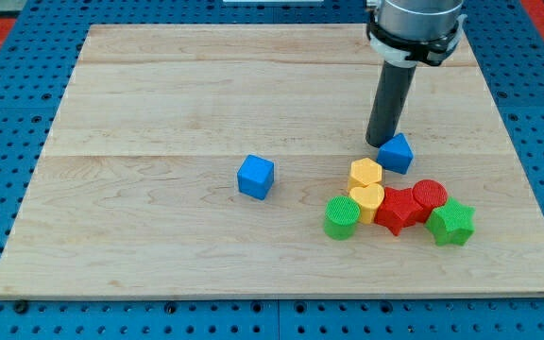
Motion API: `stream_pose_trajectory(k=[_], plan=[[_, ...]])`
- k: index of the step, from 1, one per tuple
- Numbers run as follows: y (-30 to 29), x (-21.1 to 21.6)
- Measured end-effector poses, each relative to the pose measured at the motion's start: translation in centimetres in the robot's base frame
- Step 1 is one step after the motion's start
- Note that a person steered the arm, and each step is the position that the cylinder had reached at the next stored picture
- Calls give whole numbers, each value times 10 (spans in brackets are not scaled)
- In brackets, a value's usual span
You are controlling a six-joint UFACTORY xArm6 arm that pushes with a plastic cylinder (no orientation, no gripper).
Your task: Slide the triangle into the top side of the red star
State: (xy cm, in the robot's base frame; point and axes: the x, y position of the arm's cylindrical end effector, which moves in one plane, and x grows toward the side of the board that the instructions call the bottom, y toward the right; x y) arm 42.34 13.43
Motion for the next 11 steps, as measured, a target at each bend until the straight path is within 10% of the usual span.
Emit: stream_pose_trajectory(k=[11], plan=[[85,59]])
